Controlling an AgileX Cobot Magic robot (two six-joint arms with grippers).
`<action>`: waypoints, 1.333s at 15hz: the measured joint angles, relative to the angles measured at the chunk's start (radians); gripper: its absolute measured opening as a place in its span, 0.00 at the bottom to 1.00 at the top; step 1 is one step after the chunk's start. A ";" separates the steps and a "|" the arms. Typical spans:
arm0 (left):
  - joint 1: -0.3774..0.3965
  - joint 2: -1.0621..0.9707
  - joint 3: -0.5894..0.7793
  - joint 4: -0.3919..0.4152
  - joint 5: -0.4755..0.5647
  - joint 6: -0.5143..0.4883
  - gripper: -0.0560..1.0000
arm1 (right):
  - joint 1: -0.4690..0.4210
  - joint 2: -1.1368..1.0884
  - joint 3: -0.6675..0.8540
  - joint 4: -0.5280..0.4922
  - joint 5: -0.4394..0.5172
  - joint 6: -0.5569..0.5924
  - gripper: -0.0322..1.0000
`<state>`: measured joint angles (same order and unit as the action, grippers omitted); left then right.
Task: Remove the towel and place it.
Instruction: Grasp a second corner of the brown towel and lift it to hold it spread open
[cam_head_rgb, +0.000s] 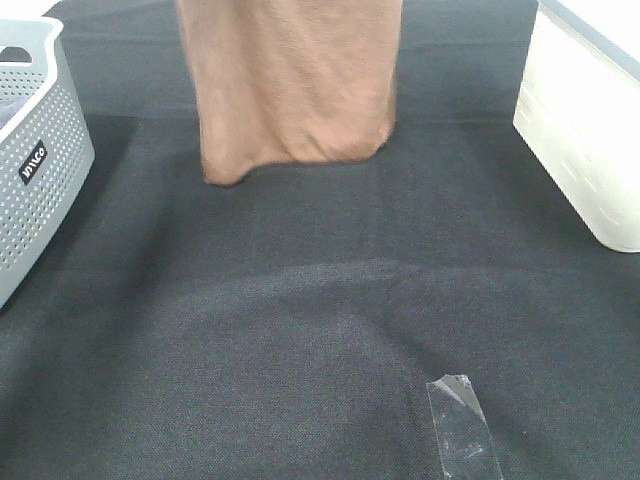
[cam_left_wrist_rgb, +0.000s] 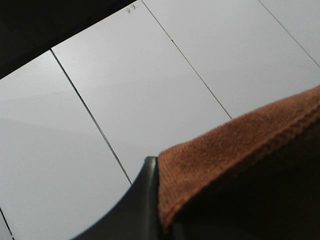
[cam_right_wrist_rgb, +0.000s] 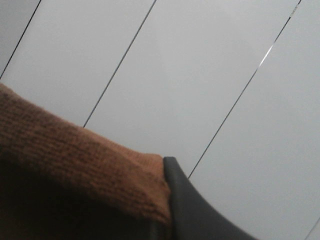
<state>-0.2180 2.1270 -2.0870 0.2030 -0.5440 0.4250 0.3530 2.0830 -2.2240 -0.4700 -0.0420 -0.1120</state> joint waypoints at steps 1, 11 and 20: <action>0.003 0.047 -0.089 0.000 0.000 -0.023 0.05 | -0.004 0.024 -0.028 0.000 -0.012 0.000 0.03; 0.003 0.281 -0.499 0.151 0.258 -0.191 0.05 | -0.056 0.082 -0.105 0.080 0.036 0.008 0.03; -0.097 0.273 -0.500 -0.079 1.225 -0.178 0.05 | -0.057 0.056 -0.105 0.311 0.764 0.021 0.03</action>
<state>-0.3150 2.4000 -2.5870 0.1240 0.6810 0.2470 0.2960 2.1390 -2.3290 -0.1590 0.7220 -0.0910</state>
